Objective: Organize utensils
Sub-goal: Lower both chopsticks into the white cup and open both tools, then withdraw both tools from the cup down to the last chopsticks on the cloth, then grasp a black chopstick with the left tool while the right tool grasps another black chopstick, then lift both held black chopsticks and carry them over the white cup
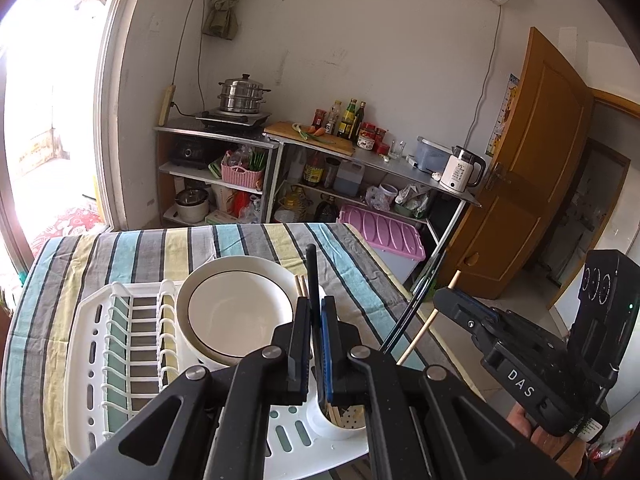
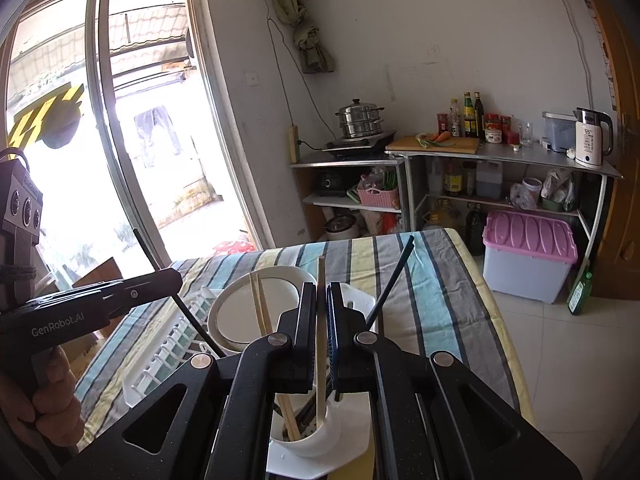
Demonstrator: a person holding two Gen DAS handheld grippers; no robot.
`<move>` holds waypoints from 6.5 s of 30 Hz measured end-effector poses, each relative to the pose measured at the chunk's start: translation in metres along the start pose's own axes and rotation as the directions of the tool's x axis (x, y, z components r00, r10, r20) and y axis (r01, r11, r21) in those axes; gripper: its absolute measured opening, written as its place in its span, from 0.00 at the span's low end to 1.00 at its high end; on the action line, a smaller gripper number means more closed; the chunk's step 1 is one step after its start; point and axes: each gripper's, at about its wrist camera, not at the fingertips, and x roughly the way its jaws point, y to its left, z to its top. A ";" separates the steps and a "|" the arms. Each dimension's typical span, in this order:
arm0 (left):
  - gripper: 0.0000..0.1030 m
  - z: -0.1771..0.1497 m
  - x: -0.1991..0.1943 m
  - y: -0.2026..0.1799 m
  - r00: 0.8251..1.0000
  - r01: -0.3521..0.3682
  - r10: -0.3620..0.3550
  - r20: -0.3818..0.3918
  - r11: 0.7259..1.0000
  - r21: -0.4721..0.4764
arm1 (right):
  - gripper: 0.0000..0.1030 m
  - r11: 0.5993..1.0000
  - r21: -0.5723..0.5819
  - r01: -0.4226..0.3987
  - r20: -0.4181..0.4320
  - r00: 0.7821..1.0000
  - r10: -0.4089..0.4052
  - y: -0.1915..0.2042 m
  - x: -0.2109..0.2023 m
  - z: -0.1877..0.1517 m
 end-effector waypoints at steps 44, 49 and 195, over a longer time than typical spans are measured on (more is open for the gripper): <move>0.15 -0.190 -0.140 -0.031 0.991 -0.120 0.114 0.076 0.989 0.081 | 0.16 0.996 -0.092 0.000 -0.034 0.999 -0.003 0.030 -0.139 -0.122; 0.15 -0.211 -0.148 -0.030 0.990 -0.132 0.127 0.061 0.988 0.085 | 0.16 0.995 -0.097 -0.001 -0.043 0.999 -0.003 0.031 -0.153 -0.141; 0.04 -0.006 -0.113 -0.069 0.993 -0.011 -0.007 0.118 0.989 0.147 | 0.04 0.992 -0.123 -0.008 0.122 0.992 0.023 0.036 -0.117 0.010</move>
